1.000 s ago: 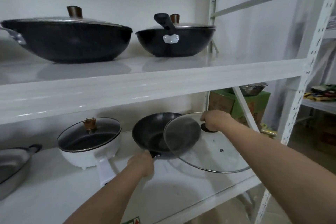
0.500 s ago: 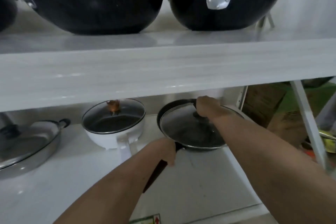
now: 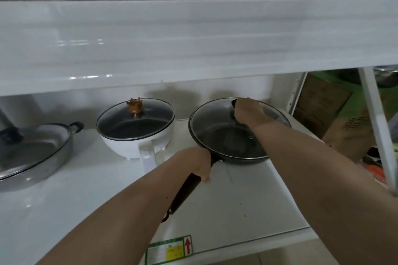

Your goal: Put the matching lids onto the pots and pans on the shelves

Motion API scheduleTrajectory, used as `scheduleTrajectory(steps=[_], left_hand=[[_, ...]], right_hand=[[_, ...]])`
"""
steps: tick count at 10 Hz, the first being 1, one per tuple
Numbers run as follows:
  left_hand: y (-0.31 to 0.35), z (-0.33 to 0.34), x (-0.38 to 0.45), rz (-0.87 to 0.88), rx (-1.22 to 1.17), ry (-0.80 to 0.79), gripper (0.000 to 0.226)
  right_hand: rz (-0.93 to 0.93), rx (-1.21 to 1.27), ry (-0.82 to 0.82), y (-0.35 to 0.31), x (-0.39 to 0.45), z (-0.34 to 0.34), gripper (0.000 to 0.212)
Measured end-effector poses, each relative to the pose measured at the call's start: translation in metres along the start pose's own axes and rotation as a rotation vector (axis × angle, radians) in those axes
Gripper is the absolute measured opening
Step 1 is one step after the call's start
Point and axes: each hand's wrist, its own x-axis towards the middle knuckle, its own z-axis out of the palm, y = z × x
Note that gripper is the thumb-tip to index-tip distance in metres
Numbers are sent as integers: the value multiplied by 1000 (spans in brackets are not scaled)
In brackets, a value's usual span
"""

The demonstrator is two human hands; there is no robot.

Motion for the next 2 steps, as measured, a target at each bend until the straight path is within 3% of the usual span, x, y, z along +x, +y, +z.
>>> scheduleTrajectory(steps=[2], left_hand=[[-2,-6,-4,10,-79,281,33]], right_hand=[[34,15,86,-13,-10,-4,44]])
